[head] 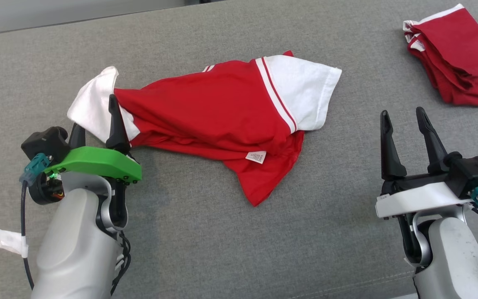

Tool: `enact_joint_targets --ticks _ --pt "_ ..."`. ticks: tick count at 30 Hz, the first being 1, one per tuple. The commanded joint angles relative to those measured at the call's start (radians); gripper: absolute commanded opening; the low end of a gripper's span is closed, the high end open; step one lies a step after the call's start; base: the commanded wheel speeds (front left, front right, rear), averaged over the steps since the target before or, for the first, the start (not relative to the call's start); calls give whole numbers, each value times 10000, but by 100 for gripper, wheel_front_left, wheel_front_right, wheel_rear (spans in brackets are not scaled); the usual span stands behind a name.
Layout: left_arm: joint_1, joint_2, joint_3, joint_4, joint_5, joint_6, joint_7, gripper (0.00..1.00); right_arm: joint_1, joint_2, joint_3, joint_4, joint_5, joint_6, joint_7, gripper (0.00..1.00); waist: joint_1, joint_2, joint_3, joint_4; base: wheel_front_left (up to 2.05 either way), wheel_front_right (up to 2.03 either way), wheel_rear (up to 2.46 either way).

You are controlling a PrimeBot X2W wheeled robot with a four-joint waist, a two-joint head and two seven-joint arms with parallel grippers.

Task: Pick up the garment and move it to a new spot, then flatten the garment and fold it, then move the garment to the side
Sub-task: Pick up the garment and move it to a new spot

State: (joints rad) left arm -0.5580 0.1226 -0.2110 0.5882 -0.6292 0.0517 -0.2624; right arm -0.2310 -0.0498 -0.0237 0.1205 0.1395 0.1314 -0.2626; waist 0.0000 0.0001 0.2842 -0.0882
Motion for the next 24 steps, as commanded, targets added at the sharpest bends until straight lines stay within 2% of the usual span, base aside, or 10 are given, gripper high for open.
enact_joint_targets --ticks 1,14,20,24 --pt "155 -9 86 -207 209 -110 -30 100 -35 -13 -10 68 -62 -15 -29 100 0 -1 -155 123 0 0 0" --pt "2073 136 422 -1987 2083 -642 -20 100 332 -12 215 750 -564 -15 -30 100 0 -1 -1536 502 0 0 0" --pt "3649 -49 646 -2998 2593 -917 -18 100 670 -15 525 1055 -670 -15 -28 100 0 -1 -2063 547 0 0 0" --pt "4505 -304 923 -3449 2673 -881 -19 100 927 -15 629 1109 -538 -15 -28 100 0 -1 -2213 584 0 0 0"
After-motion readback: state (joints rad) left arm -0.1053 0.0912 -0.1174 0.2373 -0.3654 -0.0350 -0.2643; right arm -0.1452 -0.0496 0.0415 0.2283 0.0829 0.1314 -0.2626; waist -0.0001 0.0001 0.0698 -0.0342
